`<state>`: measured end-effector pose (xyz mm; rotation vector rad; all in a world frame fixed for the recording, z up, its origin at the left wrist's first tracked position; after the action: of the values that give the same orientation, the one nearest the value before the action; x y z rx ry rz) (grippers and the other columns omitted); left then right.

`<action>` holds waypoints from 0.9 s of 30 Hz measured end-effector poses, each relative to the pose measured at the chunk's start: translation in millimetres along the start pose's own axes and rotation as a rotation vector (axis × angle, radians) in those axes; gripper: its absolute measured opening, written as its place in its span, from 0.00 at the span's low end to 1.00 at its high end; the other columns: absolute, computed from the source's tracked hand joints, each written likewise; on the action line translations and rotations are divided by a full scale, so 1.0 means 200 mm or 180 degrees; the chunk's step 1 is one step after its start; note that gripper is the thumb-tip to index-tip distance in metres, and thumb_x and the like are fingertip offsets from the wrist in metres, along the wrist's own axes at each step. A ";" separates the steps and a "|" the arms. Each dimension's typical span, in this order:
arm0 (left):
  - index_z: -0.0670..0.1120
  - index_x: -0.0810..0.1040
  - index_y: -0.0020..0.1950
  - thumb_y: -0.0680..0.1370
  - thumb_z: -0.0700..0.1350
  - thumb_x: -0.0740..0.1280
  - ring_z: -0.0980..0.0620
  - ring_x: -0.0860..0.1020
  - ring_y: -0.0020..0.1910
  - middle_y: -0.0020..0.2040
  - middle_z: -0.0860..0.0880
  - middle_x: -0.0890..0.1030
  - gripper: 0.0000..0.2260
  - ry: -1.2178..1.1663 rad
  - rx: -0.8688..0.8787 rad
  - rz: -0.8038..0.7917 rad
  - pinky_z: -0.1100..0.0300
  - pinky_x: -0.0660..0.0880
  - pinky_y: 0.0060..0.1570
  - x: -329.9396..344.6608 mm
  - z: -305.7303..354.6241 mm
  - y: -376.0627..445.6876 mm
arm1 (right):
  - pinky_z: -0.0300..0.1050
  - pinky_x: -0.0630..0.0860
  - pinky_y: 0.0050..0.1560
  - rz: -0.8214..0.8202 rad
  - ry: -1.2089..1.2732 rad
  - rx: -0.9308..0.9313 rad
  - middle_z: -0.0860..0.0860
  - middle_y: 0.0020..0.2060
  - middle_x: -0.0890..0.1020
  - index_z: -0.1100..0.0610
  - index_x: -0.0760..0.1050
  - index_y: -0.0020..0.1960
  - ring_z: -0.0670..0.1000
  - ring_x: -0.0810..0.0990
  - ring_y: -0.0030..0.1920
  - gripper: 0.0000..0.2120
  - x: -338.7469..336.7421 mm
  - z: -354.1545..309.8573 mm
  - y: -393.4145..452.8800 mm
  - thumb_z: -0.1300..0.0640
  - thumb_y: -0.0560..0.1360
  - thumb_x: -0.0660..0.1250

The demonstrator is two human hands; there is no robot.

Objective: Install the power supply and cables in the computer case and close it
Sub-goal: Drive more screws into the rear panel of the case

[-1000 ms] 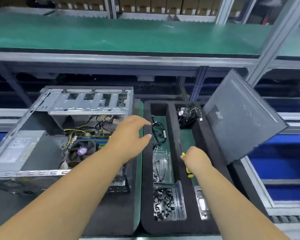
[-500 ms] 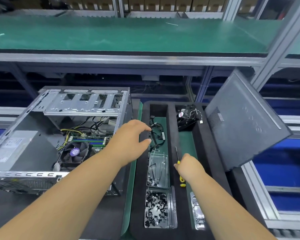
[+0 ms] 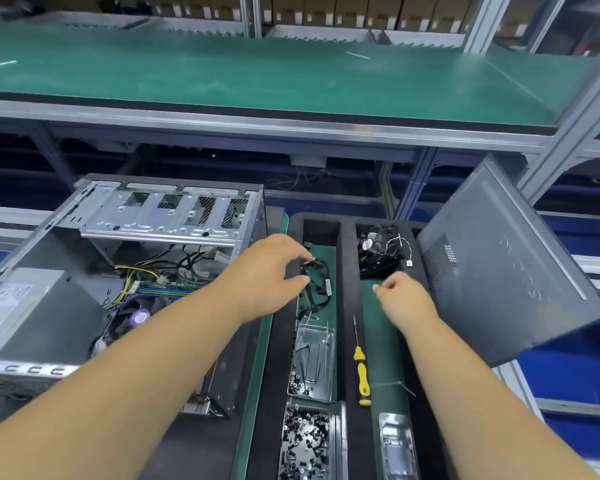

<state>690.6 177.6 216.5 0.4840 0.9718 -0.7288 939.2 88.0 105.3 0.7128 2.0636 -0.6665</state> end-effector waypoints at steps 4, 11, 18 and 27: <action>0.56 0.74 0.66 0.78 0.51 0.66 0.55 0.68 0.67 0.67 0.55 0.72 0.16 0.0186 0.0023 -0.0034 0.55 0.64 0.69 -0.04 0.05 0.15 | 0.43 0.71 0.44 -0.0008 0.0162 -0.0203 0.54 0.62 0.71 0.52 0.78 0.61 0.51 0.77 0.38 0.15 -0.05 -0.05 0.24 0.51 0.76 0.67; 0.57 0.73 0.67 0.78 0.52 0.66 0.56 0.67 0.69 0.68 0.56 0.71 0.16 0.0342 -0.0077 -0.0178 0.59 0.62 0.70 -0.01 0.04 0.26 | 0.50 0.75 0.60 -0.0377 0.0276 -0.0112 0.53 0.71 0.62 0.55 0.69 0.73 0.60 0.74 0.62 0.27 0.05 -0.04 0.48 0.53 0.76 0.68; 0.57 0.74 0.67 0.78 0.52 0.66 0.57 0.67 0.68 0.67 0.57 0.71 0.17 0.0321 -0.0270 -0.0234 0.57 0.63 0.70 0.01 -0.01 0.29 | 0.49 0.79 0.44 -0.0165 0.0508 -0.0214 0.55 0.61 0.74 0.56 0.78 0.62 0.58 0.80 0.43 0.17 0.05 -0.03 0.54 0.61 0.73 0.68; 0.58 0.74 0.66 0.78 0.52 0.66 0.58 0.66 0.69 0.68 0.58 0.70 0.16 0.0212 -0.0287 -0.0304 0.58 0.62 0.71 0.03 0.02 0.28 | 0.41 0.75 0.53 -0.0115 0.2081 -0.0505 0.51 0.64 0.75 0.51 0.73 0.69 0.50 0.78 0.58 0.25 -0.15 -0.12 0.46 0.62 0.74 0.73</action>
<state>736.8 209.1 216.0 0.3871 1.0912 -0.7549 1004.6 161.7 124.0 0.8811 2.6910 -0.2962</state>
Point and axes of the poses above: each hand's wrist, its own y-axis towards the middle knuckle, its own x-axis out of the palm, z = x × y, the point moved 2 cm from there along y, towards the middle knuckle
